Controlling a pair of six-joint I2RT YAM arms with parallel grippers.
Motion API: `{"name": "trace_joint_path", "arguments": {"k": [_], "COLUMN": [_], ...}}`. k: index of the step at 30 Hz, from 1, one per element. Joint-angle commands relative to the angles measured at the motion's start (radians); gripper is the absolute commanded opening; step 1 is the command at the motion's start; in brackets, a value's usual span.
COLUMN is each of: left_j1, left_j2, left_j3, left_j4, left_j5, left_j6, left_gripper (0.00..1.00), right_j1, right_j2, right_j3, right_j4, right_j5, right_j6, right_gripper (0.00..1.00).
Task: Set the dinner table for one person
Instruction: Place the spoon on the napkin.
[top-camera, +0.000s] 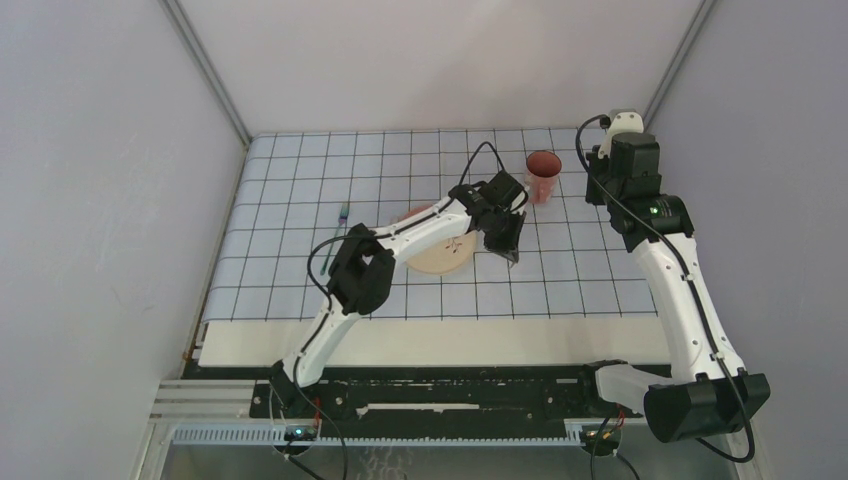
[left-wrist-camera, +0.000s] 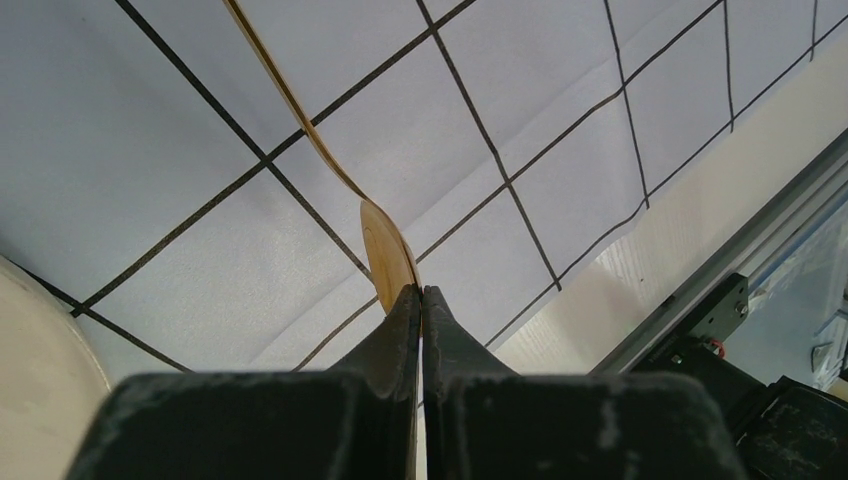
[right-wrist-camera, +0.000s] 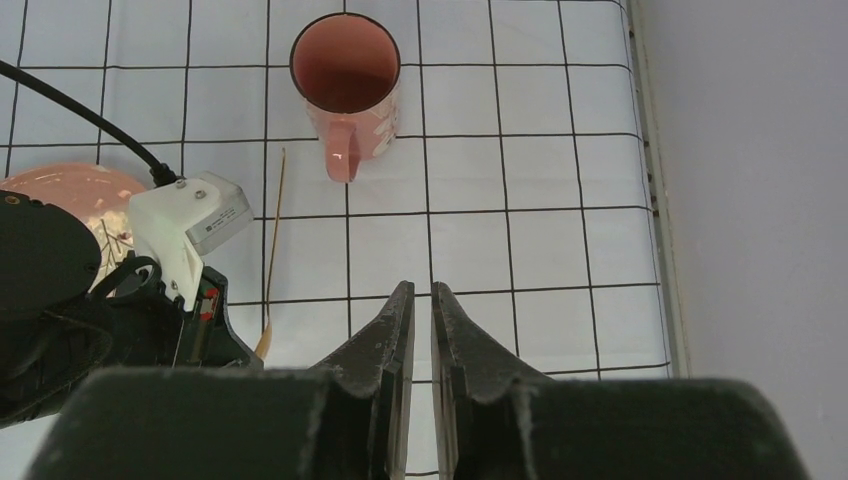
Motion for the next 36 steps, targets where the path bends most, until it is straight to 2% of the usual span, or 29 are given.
{"name": "trace_joint_path", "arguments": {"k": [1, 5, 13, 17, 20, 23, 30, 36], "left_j1": [-0.007, -0.013, -0.018, -0.013, -0.022, -0.033, -0.083, -0.094], "left_j2": [-0.036, -0.077, -0.181, -0.202, -0.203, -0.219, -0.318, -0.353], "left_j3": [-0.044, -0.074, -0.188, -0.229, -0.216, -0.191, -0.259, -0.297], "left_j4": [0.035, 0.029, -0.022, -0.012, -0.025, -0.081, -0.107, -0.044], "left_j5": [0.007, -0.053, -0.08, -0.107, -0.056, -0.079, -0.32, -0.433], "left_j6": [0.019, 0.107, 0.419, 0.486, 0.535, 0.639, 0.949, 1.136], "left_gripper": [0.0, 0.0, 0.0, 0.0, 0.0, 0.0, 0.0, 0.0], "right_j1": [-0.003, -0.003, -0.002, 0.001, 0.006, 0.008, 0.011, 0.022], "right_j2": [-0.014, -0.012, -0.003, 0.0, 0.004, 0.005, 0.008, 0.022], "right_j3": [-0.003, -0.006, -0.007, -0.007, -0.007, -0.007, -0.008, 0.004], "right_j4": [0.028, 0.03, 0.047, 0.05, 0.05, 0.044, 0.055, 0.051], "right_j5": [-0.011, -0.011, -0.019, -0.021, -0.021, -0.016, -0.011, -0.008], "right_j6": [0.011, 0.006, -0.001, 0.003, 0.002, -0.008, -0.015, -0.013], "right_gripper": [0.18, 0.18, 0.18, 0.18, 0.17, 0.17, 0.17, 0.17]}}
